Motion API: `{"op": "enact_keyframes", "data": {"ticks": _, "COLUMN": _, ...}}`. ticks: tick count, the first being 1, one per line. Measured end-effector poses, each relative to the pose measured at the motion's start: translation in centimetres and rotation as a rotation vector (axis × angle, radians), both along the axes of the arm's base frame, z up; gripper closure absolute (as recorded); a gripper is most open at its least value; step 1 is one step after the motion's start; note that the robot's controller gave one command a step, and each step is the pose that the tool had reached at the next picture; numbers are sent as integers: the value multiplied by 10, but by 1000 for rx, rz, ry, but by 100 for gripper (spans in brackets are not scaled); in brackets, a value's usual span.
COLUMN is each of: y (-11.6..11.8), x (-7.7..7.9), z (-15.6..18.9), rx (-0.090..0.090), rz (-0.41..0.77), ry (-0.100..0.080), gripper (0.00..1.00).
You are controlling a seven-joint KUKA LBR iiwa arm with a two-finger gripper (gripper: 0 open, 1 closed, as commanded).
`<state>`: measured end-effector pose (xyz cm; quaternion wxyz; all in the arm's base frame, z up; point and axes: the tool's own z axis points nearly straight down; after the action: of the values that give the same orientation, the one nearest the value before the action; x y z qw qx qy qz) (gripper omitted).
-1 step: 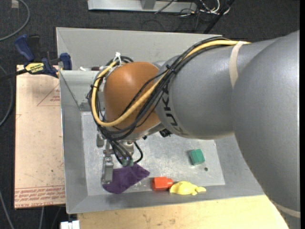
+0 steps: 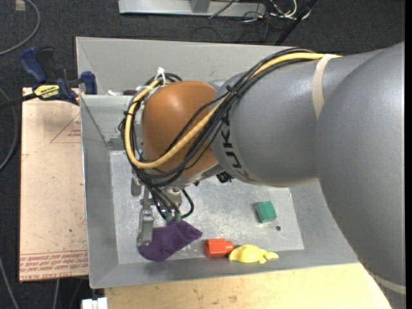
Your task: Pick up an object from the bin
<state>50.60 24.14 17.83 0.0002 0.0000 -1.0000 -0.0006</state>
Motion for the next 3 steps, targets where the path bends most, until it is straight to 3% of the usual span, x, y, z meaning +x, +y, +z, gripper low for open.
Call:
{"op": "enact_keyframes", "data": {"ticks": 1, "y": -29, "x": -10, "z": -48, "rx": 1, "rz": 152, "ry": 1, "gripper": 0}}
{"op": "enact_keyframes", "data": {"ticks": 2, "y": -73, "x": -24, "z": -54, "rx": 1, "rz": 389, "ry": 1, "gripper": 0}}
{"op": "enact_keyframes", "data": {"ticks": 3, "y": -73, "x": -19, "z": -56, "rx": 2, "rz": 318, "ry": -1, "gripper": 0}}
